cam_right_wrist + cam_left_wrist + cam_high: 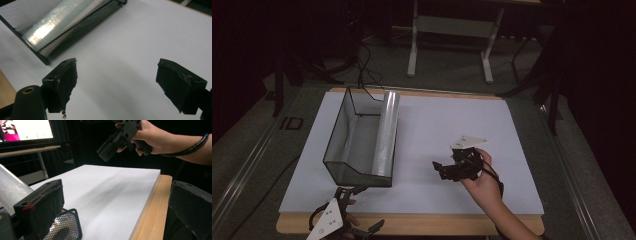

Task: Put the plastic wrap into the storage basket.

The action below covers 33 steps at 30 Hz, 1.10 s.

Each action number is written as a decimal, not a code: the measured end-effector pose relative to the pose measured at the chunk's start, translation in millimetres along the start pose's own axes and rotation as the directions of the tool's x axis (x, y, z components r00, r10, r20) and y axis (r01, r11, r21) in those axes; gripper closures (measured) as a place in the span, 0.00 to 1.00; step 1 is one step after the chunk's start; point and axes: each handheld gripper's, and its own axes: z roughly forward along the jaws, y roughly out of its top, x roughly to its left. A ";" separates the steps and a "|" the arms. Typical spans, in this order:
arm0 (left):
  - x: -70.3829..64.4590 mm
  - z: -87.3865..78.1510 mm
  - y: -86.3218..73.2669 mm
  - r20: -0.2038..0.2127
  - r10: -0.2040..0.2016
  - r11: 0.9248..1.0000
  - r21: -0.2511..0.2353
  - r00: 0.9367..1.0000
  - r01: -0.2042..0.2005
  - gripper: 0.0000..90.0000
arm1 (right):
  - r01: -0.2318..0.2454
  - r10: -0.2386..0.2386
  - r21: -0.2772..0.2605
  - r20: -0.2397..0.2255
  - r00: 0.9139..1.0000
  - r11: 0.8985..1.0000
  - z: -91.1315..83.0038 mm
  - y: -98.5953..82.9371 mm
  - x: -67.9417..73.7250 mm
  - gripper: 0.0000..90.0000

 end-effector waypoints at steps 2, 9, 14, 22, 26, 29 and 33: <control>-0.3 0.1 0.0 0.000 0.000 1.000 0.001 1.000 0.000 0.01 | 0.002 -0.002 -0.027 0.010 1.000 1.000 -3.9 -7.6 -2.2 0.19; -0.4 0.9 -0.3 0.001 -0.001 1.000 0.000 1.000 0.001 0.01 | 0.003 -0.002 -0.024 0.030 1.000 1.000 -12.0 -32.6 -9.5 0.19; -0.4 1.0 -0.3 0.001 -0.002 1.000 0.000 1.000 0.002 0.01 | 0.013 -0.012 -0.022 0.047 0.999 1.000 -17.4 -48.1 -13.3 0.18; -0.3 1.9 -0.6 0.002 -0.002 1.000 0.004 1.000 0.002 0.01 | 0.019 -0.015 -0.045 0.075 0.997 0.999 -21.5 -67.6 -16.6 0.18; -0.4 1.6 -0.7 0.004 0.004 1.000 0.006 1.000 -0.004 0.01 | 0.027 -0.022 -0.045 0.097 0.995 0.999 -14.6 -74.1 -19.5 0.18; 0.3 1.3 -1.1 0.003 0.005 1.000 0.009 1.000 -0.005 0.01 | 0.020 -0.018 -0.023 0.092 0.996 1.000 -8.6 -77.5 -20.5 0.18; 0.8 1.3 -1.2 0.004 0.005 1.000 0.008 1.000 -0.005 0.01 | 0.036 -0.034 -0.023 0.094 0.995 0.999 -6.3 -78.5 -20.3 0.18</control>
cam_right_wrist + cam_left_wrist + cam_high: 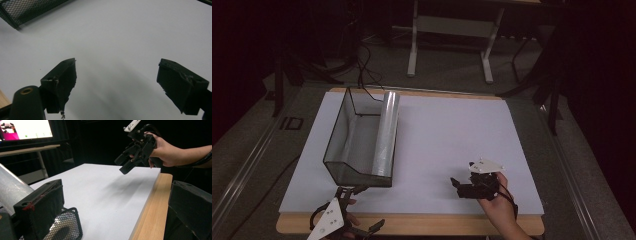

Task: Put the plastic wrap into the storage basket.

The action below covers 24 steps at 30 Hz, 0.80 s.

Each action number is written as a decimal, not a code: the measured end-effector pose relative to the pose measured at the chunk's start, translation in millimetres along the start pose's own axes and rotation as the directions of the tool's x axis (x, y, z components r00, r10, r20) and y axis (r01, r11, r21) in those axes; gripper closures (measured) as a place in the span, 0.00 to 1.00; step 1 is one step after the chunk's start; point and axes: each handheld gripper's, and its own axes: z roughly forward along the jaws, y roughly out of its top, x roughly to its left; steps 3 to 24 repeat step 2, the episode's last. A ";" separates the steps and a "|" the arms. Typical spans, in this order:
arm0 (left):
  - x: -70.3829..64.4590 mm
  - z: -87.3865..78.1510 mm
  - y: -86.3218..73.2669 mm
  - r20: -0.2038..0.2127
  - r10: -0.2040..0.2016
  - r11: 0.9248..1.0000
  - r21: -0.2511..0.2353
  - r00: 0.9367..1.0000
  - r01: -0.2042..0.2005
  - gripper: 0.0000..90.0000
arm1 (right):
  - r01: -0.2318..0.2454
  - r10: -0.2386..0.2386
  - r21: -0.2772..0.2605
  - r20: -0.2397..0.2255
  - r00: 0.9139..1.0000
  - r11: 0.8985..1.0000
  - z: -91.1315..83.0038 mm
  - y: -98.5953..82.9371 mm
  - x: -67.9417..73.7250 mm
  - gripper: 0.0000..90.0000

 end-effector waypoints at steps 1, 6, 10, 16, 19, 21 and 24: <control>-0.1 0.1 0.0 0.000 -0.001 1.000 0.000 1.000 0.001 0.01 | -0.006 0.006 -0.002 -0.002 1.000 1.000 0.3 -0.2 -0.2 0.18; -0.2 0.2 0.1 0.001 0.000 1.000 0.000 1.000 0.000 0.01 | 0.000 0.000 -0.001 0.003 1.000 1.000 0.2 -0.4 -0.4 0.18; -0.2 0.2 0.1 0.001 0.000 1.000 0.000 1.000 0.000 0.01 | 0.000 0.000 -0.001 0.003 1.000 1.000 0.2 -0.4 -0.4 0.18; -0.2 0.2 0.1 0.001 0.000 1.000 0.000 1.000 0.000 0.01 | 0.000 0.000 -0.001 0.003 1.000 1.000 0.2 -0.4 -0.4 0.18; -0.2 0.2 0.1 0.001 0.000 1.000 0.000 1.000 0.000 0.01 | 0.000 0.000 -0.001 0.003 1.000 1.000 0.2 -0.4 -0.4 0.18; -0.2 0.2 0.1 0.001 0.000 1.000 0.000 1.000 0.000 0.01 | 0.000 0.000 -0.001 0.003 1.000 1.000 0.2 -0.4 -0.4 0.18; -0.2 0.2 0.1 0.001 0.000 1.000 0.000 1.000 0.000 0.01 | 0.000 0.000 -0.001 0.003 1.000 1.000 0.2 -0.4 -0.4 0.18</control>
